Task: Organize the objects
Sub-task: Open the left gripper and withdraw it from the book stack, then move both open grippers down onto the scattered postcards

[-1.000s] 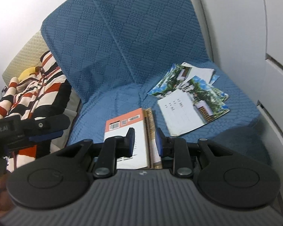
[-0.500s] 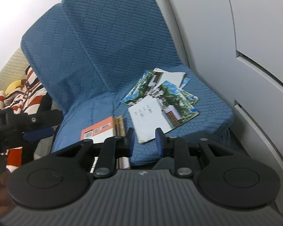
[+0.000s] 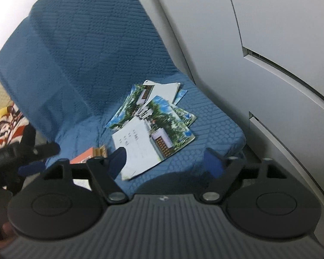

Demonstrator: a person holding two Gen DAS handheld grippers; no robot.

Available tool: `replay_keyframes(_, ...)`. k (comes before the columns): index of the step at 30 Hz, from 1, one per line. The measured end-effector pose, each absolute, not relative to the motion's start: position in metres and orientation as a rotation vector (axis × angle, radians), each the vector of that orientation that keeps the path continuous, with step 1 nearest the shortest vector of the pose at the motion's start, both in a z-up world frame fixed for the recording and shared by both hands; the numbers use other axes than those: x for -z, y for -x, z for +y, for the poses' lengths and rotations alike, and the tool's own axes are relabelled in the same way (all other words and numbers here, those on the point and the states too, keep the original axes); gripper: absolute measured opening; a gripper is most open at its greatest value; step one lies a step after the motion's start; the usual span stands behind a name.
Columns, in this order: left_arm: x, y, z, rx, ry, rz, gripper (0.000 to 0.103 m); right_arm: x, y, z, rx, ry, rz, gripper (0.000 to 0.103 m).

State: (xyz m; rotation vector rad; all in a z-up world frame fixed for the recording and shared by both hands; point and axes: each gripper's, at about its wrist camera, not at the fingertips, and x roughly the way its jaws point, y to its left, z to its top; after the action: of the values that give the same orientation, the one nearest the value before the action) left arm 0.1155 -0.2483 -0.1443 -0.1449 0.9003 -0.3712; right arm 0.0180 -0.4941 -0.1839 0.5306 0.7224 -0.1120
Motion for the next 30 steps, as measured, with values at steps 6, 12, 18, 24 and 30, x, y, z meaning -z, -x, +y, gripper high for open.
replay_keyframes(6, 0.170, -0.143, -0.265, 0.356, 0.164, 0.934, 0.099, 0.204, -0.042, -0.512, 0.117, -0.559, 0.742, 0.080)
replay_keyframes(12, 0.197, -0.171, -0.273, 0.324, 0.189, 0.965, 0.095, 0.227, -0.068, -0.522, 0.105, -0.557, 0.774, 0.080)
replay_keyframes(18, 0.238, -0.191, -0.278, 0.327, 0.191, 1.041, 0.076, 0.255, -0.102, -0.525, 0.079, -0.556, 0.823, 0.079)
replay_keyframes(24, 0.277, -0.203, -0.282, 0.349, 0.214, 1.132, 0.043, 0.275, -0.135, -0.524, 0.035, -0.528, 0.867, 0.062)
replay_keyframes(30, 0.301, -0.208, -0.284, 0.375, 0.235, 1.192, 0.027, 0.295, -0.153, -0.525, 0.027, -0.530, 0.939, 0.047)
